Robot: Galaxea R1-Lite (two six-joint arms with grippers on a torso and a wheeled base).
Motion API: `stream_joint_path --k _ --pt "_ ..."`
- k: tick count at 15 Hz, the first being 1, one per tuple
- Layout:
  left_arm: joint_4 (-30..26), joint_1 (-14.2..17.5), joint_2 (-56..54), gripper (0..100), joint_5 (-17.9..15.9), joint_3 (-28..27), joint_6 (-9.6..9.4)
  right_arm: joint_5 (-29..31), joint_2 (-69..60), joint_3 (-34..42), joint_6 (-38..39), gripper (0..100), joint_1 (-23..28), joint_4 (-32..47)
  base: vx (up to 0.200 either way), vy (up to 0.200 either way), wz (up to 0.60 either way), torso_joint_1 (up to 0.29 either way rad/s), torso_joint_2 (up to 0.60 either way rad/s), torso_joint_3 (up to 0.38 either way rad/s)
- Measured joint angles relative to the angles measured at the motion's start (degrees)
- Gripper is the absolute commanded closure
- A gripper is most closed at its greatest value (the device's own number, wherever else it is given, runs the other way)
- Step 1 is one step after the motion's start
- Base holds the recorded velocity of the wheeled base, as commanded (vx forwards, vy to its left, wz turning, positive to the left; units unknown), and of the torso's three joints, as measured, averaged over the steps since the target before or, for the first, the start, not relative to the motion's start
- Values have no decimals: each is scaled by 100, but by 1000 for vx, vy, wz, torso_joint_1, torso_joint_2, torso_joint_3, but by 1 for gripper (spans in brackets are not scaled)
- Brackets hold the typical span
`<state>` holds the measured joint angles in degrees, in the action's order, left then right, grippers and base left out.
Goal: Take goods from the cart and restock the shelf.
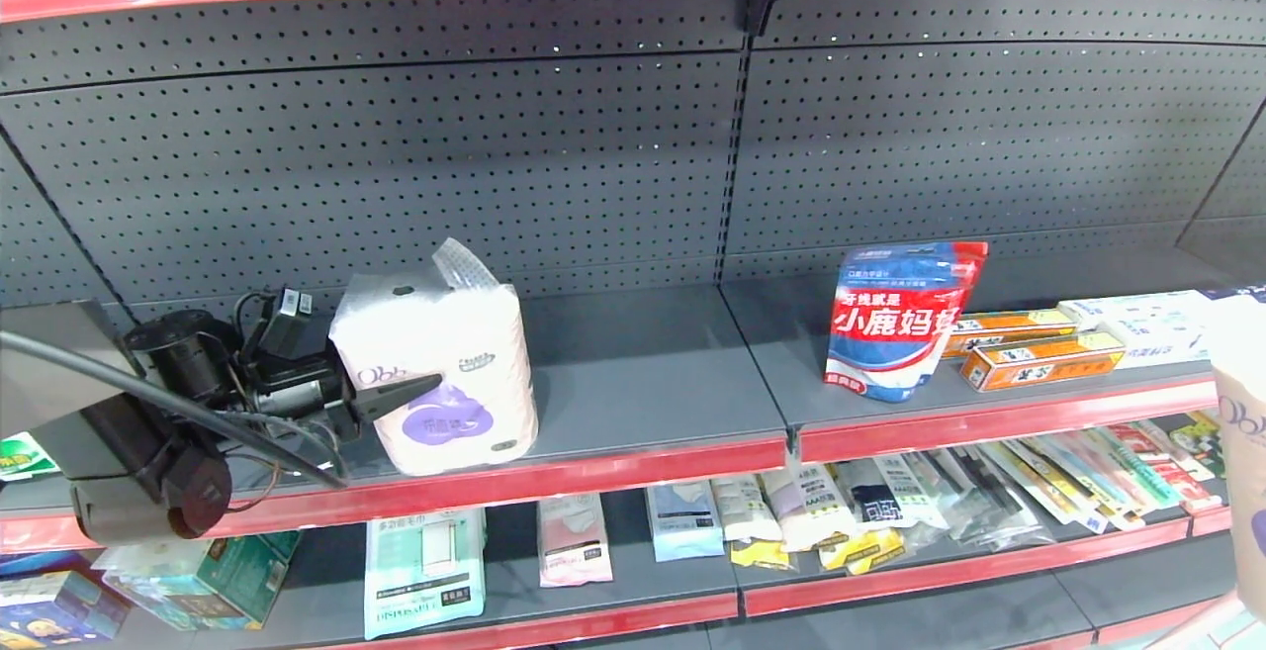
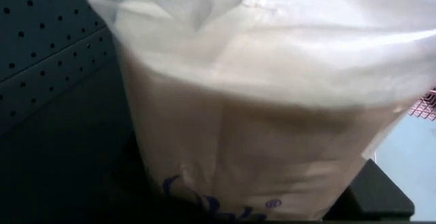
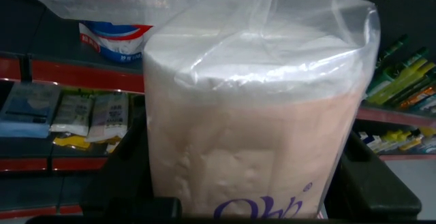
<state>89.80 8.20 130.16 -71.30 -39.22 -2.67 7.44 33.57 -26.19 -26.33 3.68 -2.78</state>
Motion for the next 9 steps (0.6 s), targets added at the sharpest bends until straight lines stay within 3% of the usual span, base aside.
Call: stream_joint_path --k 9 --pt "34 -55 29 100 -66 39 -15 0 -1 0 0 100 0 5 0 0 0 0 0 0"
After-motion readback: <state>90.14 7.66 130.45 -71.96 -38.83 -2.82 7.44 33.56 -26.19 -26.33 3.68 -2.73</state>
